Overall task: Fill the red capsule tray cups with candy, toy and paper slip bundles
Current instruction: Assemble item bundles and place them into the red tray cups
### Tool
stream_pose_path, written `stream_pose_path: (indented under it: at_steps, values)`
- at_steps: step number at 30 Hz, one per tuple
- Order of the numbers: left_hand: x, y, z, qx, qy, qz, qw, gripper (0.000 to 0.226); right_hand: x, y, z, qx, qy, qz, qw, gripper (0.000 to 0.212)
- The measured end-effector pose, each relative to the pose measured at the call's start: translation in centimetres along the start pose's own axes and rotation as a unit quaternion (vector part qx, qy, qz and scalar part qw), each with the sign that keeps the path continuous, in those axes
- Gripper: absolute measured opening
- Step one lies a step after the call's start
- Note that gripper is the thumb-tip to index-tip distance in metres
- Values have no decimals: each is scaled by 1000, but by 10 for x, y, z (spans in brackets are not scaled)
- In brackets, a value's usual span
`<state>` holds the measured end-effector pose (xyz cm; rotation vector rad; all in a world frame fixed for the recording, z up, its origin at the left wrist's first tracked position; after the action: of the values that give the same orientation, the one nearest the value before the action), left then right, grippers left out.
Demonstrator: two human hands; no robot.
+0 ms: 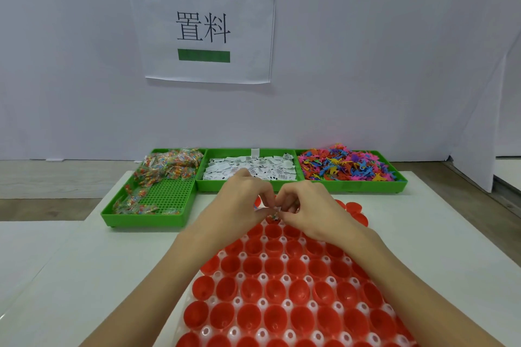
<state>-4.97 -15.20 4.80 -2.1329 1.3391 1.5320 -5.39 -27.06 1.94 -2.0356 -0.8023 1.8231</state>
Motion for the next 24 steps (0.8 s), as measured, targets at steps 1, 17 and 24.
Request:
stream_pose_path:
  at_steps: [1, 17, 24]
  values:
    - [3, 1, 0, 6, -1, -12, 1000, 15, 1, 0, 0, 0, -1, 2, 1000, 16]
    - [18, -2, 2, -12, 22, -49, 998, 22, 1, -2, -4, -19, 3, 32, 999, 6]
    - [12, -10, 1, -48, -16, -21, 998, 14, 1, 0, -5, -24, 12, 25, 999, 9]
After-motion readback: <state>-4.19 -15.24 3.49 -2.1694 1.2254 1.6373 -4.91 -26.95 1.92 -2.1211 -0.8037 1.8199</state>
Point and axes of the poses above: each hand's wrist, its own z-axis away from the middle knuckle, its own x-axis out of the palm, y = z × x, the point moved 8 cm from there along -z, towards the middle knuckle
